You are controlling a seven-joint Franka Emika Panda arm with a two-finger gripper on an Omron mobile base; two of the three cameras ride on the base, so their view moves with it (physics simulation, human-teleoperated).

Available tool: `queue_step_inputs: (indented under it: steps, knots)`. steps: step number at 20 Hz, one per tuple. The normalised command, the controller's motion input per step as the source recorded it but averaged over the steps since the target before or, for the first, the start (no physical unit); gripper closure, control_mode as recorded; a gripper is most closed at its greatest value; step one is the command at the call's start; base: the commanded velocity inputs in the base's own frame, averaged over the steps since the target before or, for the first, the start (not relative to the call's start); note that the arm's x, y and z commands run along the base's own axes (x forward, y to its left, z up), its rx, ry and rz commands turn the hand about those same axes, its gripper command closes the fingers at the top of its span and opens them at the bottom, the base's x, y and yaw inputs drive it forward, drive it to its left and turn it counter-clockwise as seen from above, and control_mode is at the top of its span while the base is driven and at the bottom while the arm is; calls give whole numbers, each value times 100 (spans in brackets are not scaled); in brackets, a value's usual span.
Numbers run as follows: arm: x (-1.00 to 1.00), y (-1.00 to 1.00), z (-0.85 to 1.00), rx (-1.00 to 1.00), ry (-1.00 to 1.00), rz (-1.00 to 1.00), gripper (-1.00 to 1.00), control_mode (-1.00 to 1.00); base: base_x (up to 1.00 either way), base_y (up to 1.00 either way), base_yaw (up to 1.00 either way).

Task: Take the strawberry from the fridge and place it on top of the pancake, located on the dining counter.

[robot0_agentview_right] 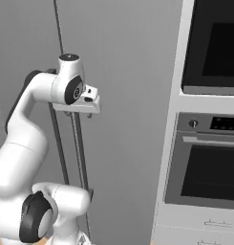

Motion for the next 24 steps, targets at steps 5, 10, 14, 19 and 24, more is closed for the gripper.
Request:
queue_step_inputs:
  steps: [5, 10, 14, 19, 24]
  knots:
    - [0, 0, 0, 0, 0, 0, -100, 100, -21, 32, -25]
    - [0, 0, 0, 0, 0, 0, -100, 100, -34, 9, -14]
    - [0, 0, 0, 0, 0, 0, -100, 100, -50, 2, -6]
    - [0, 0, 0, 0, 0, 0, -100, 100, -54, 14, 0]
    - [0, 0, 0, 0, 0, 0, -100, 100, -36, 32, 0]
